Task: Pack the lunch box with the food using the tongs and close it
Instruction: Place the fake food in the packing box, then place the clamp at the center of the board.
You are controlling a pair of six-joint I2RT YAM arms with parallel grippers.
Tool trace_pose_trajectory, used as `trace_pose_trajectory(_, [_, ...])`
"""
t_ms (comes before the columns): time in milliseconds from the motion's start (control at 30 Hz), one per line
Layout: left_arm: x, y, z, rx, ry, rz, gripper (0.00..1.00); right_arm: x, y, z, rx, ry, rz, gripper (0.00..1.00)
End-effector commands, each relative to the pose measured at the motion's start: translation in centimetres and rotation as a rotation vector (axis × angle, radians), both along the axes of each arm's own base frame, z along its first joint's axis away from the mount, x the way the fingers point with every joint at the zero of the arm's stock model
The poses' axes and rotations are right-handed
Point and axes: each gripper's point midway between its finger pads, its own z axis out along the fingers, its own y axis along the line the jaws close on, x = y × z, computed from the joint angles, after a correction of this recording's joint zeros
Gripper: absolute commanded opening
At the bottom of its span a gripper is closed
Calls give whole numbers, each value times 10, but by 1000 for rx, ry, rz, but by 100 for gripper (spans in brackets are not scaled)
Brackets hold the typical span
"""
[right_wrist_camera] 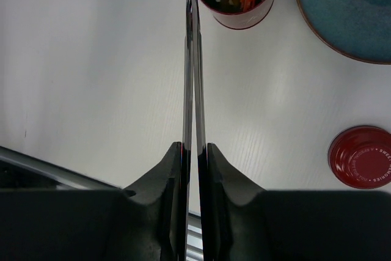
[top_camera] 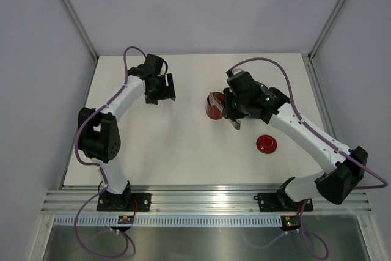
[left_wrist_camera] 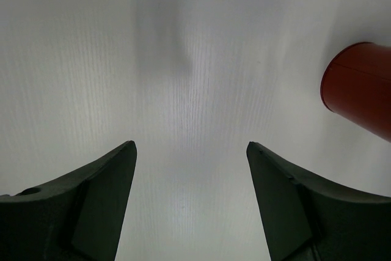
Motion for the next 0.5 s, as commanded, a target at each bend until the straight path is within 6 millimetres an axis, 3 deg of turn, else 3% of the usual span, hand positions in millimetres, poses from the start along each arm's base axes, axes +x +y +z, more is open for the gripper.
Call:
trace_pose_trajectory(0, [26, 22, 61, -19, -151, 46, 77, -11, 18, 38, 68, -103, 73, 17])
trace_pose_trajectory(67, [29, 33, 77, -27, -182, 73, 78, -16, 33, 42, 94, -133, 127, 19])
trace_pose_trajectory(167, [32, 42, 101, -44, -233, 98, 78, -31, 60, 30, 89, -146, 227, 20])
trace_pose_trajectory(333, [31, 48, 139, -77, -301, 125, 78, -39, 103, -16, 30, -147, 331, 20])
trace_pose_trajectory(467, [26, 53, 163, -101, -342, 137, 79, -31, 145, -49, 69, -188, 370, 20])
